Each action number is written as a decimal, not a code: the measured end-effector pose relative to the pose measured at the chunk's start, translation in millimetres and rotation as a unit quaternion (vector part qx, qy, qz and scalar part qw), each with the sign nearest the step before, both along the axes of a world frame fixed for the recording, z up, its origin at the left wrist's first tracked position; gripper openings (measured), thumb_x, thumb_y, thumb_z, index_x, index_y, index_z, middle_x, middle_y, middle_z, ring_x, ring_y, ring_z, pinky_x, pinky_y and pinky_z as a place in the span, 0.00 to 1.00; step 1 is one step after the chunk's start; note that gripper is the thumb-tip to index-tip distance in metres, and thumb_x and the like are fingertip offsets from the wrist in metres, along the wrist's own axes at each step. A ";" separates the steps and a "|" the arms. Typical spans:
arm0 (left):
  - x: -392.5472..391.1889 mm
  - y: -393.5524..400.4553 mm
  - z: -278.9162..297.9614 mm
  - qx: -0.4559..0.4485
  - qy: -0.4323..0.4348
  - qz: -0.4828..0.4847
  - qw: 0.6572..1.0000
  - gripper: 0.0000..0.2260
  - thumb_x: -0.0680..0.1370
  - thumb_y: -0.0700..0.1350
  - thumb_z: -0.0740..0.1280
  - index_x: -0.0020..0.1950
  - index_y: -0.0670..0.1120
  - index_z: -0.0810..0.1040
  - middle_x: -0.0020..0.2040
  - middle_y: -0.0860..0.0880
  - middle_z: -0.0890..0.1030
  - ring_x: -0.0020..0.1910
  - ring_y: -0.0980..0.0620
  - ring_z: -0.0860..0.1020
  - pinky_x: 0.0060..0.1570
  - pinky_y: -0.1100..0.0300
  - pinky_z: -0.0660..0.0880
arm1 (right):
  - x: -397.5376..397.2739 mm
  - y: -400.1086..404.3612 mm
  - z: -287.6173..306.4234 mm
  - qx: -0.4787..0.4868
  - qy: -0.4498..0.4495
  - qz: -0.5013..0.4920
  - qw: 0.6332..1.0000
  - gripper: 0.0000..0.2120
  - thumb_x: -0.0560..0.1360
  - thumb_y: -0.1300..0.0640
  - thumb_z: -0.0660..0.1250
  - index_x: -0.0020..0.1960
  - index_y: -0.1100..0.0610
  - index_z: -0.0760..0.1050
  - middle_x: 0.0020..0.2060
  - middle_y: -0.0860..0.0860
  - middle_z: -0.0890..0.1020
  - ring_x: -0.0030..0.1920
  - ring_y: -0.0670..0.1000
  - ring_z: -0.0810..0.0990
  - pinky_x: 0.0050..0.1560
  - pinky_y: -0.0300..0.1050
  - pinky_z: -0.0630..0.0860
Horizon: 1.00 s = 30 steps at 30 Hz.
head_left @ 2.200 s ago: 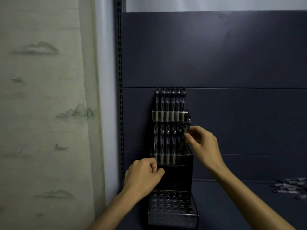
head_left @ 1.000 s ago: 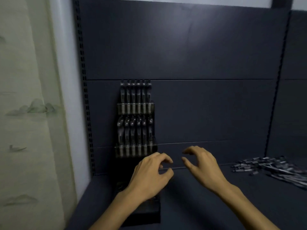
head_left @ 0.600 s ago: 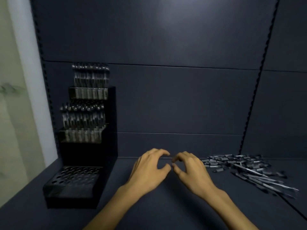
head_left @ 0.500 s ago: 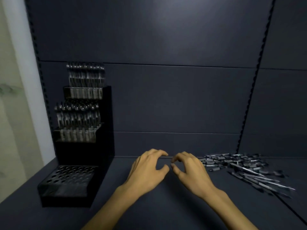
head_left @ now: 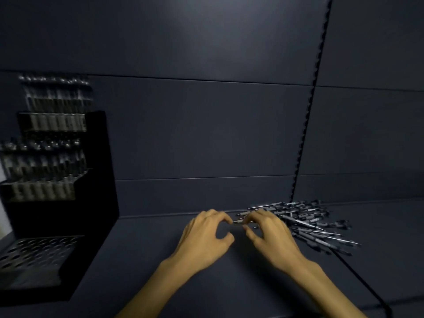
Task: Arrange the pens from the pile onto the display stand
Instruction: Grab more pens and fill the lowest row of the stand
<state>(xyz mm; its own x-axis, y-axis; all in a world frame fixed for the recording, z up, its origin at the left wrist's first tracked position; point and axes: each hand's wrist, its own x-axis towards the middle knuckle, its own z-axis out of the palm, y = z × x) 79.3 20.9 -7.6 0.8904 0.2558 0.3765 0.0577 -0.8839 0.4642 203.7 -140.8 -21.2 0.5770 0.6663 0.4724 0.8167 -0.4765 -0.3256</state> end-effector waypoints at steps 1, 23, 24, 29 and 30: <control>9.0 -7.8 -0.5 0.004 0.008 -0.010 1.000 0.14 0.76 0.55 0.66 0.61 0.60 0.76 0.60 0.62 0.74 0.62 0.61 0.70 0.57 0.65 0.65 | 10.2 -8.3 -0.1 0.009 0.000 -0.006 1.000 0.03 0.79 0.50 0.66 0.51 0.47 0.76 0.50 0.42 0.79 0.55 0.47 0.77 0.50 0.45 0.73; 202.9 -121.3 -60.1 -0.045 0.125 -0.071 0.989 0.24 0.73 0.58 0.72 0.66 0.64 0.69 0.65 0.64 0.66 0.67 0.62 0.66 0.69 0.53 0.68 | 228.7 -181.3 -56.2 0.152 0.181 -0.010 0.972 0.06 0.80 0.50 0.65 0.45 0.46 0.76 0.45 0.44 0.79 0.48 0.43 0.77 0.50 0.45 0.74; 204.7 -121.5 -63.0 -0.045 0.122 -0.071 0.989 0.24 0.73 0.59 0.72 0.67 0.63 0.69 0.65 0.64 0.66 0.67 0.63 0.65 0.69 0.54 0.68 | 228.3 -181.1 -58.1 0.162 0.195 -0.017 0.967 0.06 0.80 0.49 0.65 0.45 0.46 0.76 0.45 0.44 0.78 0.49 0.44 0.77 0.51 0.44 0.73; 208.6 -125.2 -70.7 -0.014 0.097 -0.090 0.991 0.27 0.74 0.63 0.71 0.70 0.62 0.68 0.67 0.65 0.63 0.67 0.64 0.64 0.69 0.59 0.66 | 223.8 -169.3 -60.1 0.177 0.185 -0.008 0.967 0.06 0.79 0.45 0.62 0.47 0.45 0.75 0.47 0.42 0.75 0.55 0.41 0.69 0.52 0.36 0.67; 208.8 -127.8 -70.5 -0.001 0.091 -0.096 0.991 0.27 0.74 0.63 0.70 0.71 0.62 0.67 0.68 0.64 0.62 0.67 0.63 0.64 0.68 0.59 0.66 | 224.8 -166.8 -60.1 0.178 0.197 -0.004 0.964 0.07 0.80 0.44 0.61 0.47 0.45 0.75 0.47 0.41 0.75 0.56 0.41 0.68 0.53 0.36 0.67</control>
